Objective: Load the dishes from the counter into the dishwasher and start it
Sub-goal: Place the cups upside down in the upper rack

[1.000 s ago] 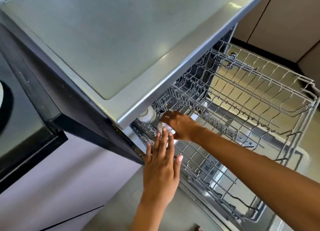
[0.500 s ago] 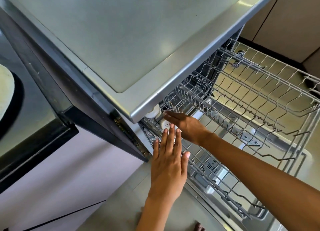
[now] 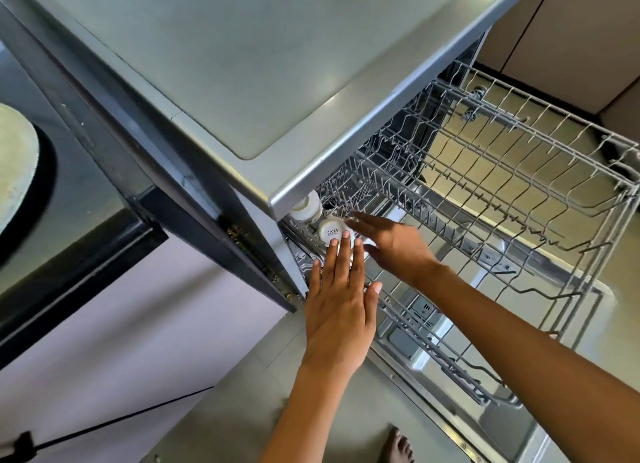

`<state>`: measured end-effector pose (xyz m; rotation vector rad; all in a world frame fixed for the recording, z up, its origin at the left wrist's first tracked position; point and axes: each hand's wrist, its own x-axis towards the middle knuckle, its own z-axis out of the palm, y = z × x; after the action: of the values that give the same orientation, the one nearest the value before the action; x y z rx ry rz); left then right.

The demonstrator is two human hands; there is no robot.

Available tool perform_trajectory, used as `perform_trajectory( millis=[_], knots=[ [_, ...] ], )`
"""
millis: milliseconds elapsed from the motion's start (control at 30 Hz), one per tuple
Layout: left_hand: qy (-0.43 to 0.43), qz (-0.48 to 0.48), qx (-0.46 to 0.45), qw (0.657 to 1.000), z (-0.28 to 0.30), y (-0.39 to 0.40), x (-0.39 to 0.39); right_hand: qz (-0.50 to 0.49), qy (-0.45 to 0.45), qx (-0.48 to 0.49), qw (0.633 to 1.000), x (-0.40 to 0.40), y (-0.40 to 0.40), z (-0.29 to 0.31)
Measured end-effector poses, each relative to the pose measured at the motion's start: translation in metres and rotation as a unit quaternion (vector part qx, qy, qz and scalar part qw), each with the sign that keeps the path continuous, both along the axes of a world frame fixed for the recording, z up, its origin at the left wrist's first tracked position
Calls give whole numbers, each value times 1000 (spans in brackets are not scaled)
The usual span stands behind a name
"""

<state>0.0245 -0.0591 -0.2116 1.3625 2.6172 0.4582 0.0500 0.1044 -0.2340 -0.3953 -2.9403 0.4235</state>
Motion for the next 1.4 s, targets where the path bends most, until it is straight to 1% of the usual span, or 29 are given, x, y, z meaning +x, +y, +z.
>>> perform_trajectory(
  millis=[67,133,167,233,300,367,433,500,567,667,733,800,867,933,1000,1100,1167,1200,1233,1267,1300,1367,1400],
  knots=[
    [-25,0,-3,1000,12,-4,1,-66,6,-27,997,19,-4,19],
    [-69,9,28,997,41,-14,8,-119,-25,-40,992,41,-11,49],
    [-76,12,41,996,60,-23,13,-131,-30,-43,990,54,-20,65],
    [-25,2,69,997,119,-50,24,-140,-9,-70,988,73,-45,115],
    [7,1,101,995,174,-86,31,-127,26,-98,987,85,-78,171],
    [30,26,110,993,212,-127,33,-102,60,-126,985,88,-109,216],
    [51,91,108,989,242,-180,31,-75,88,-172,978,83,-137,252],
    [74,163,84,980,260,-231,24,-42,111,-221,968,72,-160,280],
    [84,242,66,964,275,-285,13,5,126,-251,960,49,-187,309],
    [129,355,72,923,305,-355,-7,80,67,-280,954,3,-221,337],
    [151,432,68,887,319,-401,-21,135,31,-286,948,-35,-254,347],
    [152,501,46,851,327,-444,-37,174,14,-286,942,-73,-293,358],
    [142,549,22,823,323,-485,-55,214,51,-278,935,-105,-333,368],
    [100,579,-5,809,312,-533,-74,244,82,-265,929,-142,-384,369],
    [56,586,-44,807,294,-577,-91,270,94,-247,926,-181,-431,366],
    [36,577,-92,811,258,-637,-112,333,72,-237,910,-235,-508,359],
    [23,558,-134,819,248,-654,-118,371,74,-229,897,-258,-551,358],
    [1,546,-152,824,249,-658,-121,386,75,-223,892,-270,-571,356],
    [-22,534,-153,831,252,-661,-125,399,72,-216,888,-281,-590,353],
    [-21,528,-135,838,250,-662,-129,414,65,-205,884,-291,-608,350],
    [-60,523,-117,842,251,-663,-129,428,57,-196,881,-299,-624,346],
    [-111,524,-109,838,253,-668,-134,448,44,-193,872,-311,-653,343],
    [-121,524,-102,837,254,-670,-134,458,47,-192,867,-317,-667,342]
  ],
)
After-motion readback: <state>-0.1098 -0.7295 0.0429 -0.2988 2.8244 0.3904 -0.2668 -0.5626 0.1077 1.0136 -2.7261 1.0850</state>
